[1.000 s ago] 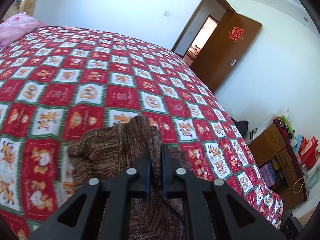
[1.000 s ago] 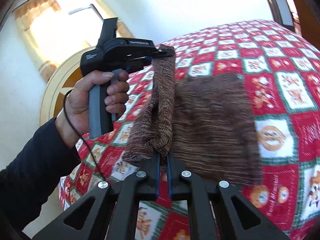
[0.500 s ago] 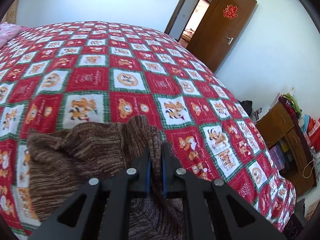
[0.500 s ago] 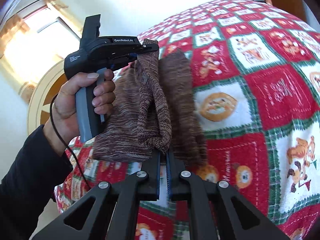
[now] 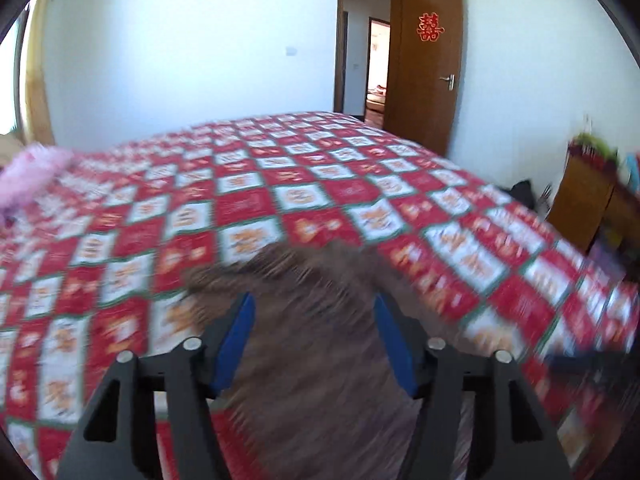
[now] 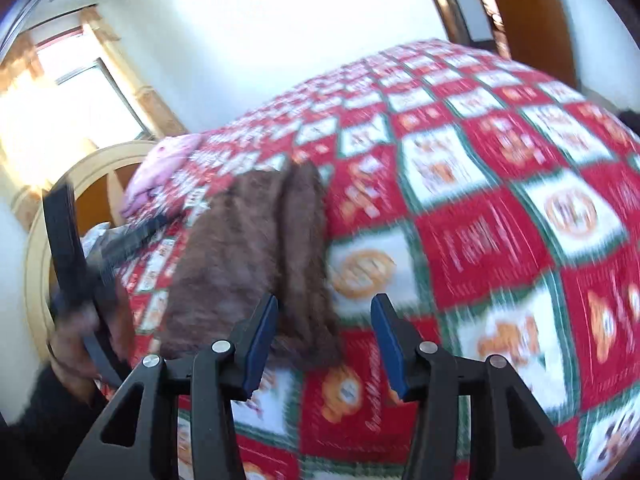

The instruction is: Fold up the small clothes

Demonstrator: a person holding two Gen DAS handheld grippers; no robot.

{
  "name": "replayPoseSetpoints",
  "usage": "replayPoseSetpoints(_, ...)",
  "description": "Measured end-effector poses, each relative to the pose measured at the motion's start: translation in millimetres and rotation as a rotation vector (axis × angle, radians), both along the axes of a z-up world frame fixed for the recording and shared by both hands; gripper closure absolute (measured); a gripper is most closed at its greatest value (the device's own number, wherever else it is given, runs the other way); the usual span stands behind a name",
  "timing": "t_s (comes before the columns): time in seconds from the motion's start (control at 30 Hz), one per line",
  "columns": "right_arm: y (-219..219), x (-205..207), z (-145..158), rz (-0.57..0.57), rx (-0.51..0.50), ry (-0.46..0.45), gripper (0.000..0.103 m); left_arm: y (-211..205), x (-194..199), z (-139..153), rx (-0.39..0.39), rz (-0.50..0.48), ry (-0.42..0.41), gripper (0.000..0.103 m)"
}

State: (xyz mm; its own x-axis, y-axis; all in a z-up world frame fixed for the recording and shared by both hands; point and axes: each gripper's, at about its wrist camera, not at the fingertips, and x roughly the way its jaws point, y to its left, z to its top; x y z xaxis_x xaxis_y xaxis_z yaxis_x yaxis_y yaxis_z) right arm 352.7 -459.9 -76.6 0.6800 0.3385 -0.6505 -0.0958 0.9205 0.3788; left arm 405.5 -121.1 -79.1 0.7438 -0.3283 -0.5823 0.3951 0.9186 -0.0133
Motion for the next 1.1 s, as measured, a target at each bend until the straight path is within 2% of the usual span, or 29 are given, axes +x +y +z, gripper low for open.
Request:
replayPoseSetpoints(0.07, 14, 15, 11, 0.053, -0.007, -0.008, 0.053, 10, -20, -18, 0.059, 0.046, -0.009, 0.034)
replayPoseSetpoints(0.1, 19, 25, 16, 0.082, 0.007, -0.011, 0.053, 14, -24, -26, 0.059, 0.057, 0.004, 0.034)
replayPoseSetpoints(0.2, 46, 67, 21, 0.136, -0.033, -0.011, 0.053, 27, -30, -53, 0.0, 0.084, 0.098, 0.033)
replayPoseSetpoints(0.27, 62, 104, 15, 0.159, -0.064, 0.01, 0.053, 29, -34, -57, -0.033, 0.09, 0.105, 0.03)
replayPoseSetpoints(0.37, 71, 140, -3, 0.115, -0.136, 0.052, 0.055, 28, -30, -57, -0.054, 0.08, 0.109, 0.026)
replayPoseSetpoints(0.43, 74, 163, -22, 0.124, -0.109, 0.124, 0.08, 29, -27, -64, -0.071, 0.07, 0.141, 0.024)
replayPoseSetpoints(0.47, 76, 167, -25, 0.117, -0.122, 0.128, 0.099, 31, -25, -65, -0.089, 0.067, 0.154, 0.023)
replayPoseSetpoints(0.57, 79, 151, -13, 0.092, -0.179, 0.031, 0.1, 41, -23, -67, -0.14, 0.083, 0.175, 0.015)
replayPoseSetpoints(0.63, 77, 140, -2, 0.051, -0.236, -0.019, 0.1, 44, -26, -72, -0.173, 0.077, 0.195, 0.015)
replayPoseSetpoints(0.73, 71, 150, -15, 0.013, -0.285, 0.057, 0.1, 39, -23, -77, -0.164, 0.055, 0.233, 0.012)
replayPoseSetpoints(0.8, 71, 157, -28, 0.045, -0.308, 0.107, 0.099, 33, -21, -79, -0.14, 0.04, 0.245, 0.008)
replayPoseSetpoints(0.83, 73, 157, -26, 0.048, -0.334, 0.098, 0.099, 31, -22, -79, -0.131, 0.04, 0.243, 0.008)
replayPoseSetpoints(0.9, 78, 154, -15, 0.021, -0.405, 0.044, 0.086, 32, -23, -78, -0.129, 0.043, 0.237, 0.008)
replayPoseSetpoints(0.93, 84, 153, -5, 0.013, -0.431, -0.004, 0.083, 33, -23, -78, -0.132, 0.046, 0.236, 0.008)
replayPoseSetpoints(1.0, 98, 156, 14, 0.084, -0.374, -0.057, 0.081, 33, -24, -78, -0.135, 0.049, 0.235, 0.008)
replayPoseSetpoints(1.1, 132, 170, 21, 0.279, -0.277, -0.043, 0.081, 33, -23, -78, -0.13, 0.047, 0.235, 0.007)
